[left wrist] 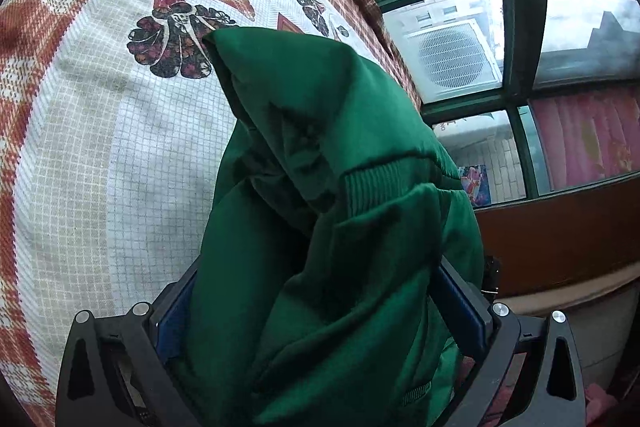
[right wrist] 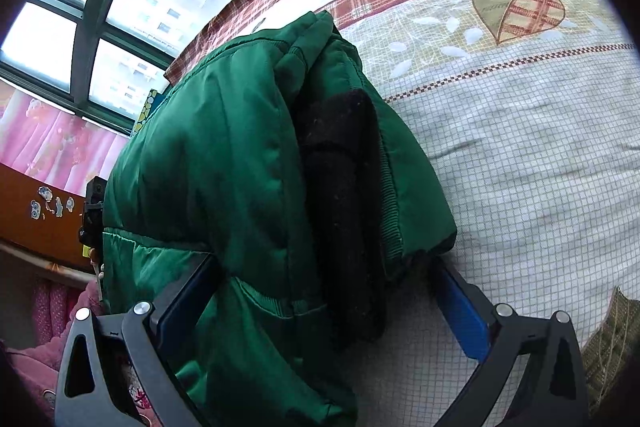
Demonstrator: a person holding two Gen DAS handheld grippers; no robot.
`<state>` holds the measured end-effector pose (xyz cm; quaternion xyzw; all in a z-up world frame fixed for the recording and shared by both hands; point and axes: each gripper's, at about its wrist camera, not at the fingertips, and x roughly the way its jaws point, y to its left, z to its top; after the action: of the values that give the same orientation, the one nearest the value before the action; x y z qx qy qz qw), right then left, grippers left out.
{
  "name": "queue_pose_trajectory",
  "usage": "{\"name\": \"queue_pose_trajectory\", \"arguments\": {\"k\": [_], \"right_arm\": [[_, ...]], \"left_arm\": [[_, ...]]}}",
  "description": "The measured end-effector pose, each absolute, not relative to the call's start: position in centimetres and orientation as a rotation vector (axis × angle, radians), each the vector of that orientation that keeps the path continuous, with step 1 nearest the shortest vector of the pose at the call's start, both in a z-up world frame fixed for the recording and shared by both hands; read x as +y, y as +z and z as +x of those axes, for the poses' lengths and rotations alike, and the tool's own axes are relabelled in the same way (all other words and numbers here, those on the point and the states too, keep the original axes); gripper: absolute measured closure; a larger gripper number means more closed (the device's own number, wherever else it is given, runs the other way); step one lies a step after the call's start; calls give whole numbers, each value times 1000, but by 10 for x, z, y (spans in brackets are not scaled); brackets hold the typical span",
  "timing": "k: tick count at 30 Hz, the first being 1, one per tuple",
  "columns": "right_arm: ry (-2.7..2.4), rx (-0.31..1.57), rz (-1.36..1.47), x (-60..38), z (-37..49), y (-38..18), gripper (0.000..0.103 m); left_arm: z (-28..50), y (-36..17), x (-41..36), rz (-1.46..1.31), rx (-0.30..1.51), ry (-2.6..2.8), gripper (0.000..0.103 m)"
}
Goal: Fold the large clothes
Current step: 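Roll the green jacket bundle over onto itself with both grippers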
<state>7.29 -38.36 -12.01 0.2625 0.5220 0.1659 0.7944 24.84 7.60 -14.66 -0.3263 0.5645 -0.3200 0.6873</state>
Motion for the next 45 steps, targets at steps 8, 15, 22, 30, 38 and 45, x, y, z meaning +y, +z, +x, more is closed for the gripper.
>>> {"name": "queue_pose_trajectory", "arguments": {"k": [8,15,22,30,38,45], "right_arm": [[393,1044,651,-401,79,-123,0],[468,1013,689,-410,90,-125,0],[436,929,425,-378,79,-89,30],[511,911,302,-368,72,-85,29],[611,1016,555,-411,84,-105,19],[620,1082,600,-425,101,-120,0]], "left_arm": [[230,-134,74,-700,1197,-667,0],[230,-133,67,-652,1203,-598,0],[231,-130,55,-595,1214,-523,0],[228,-129,47,-562,1206,-468,0],[231,-127,41,-547,1218,-444,0],[239,-131,41,-544,1225,-440,0]]}}
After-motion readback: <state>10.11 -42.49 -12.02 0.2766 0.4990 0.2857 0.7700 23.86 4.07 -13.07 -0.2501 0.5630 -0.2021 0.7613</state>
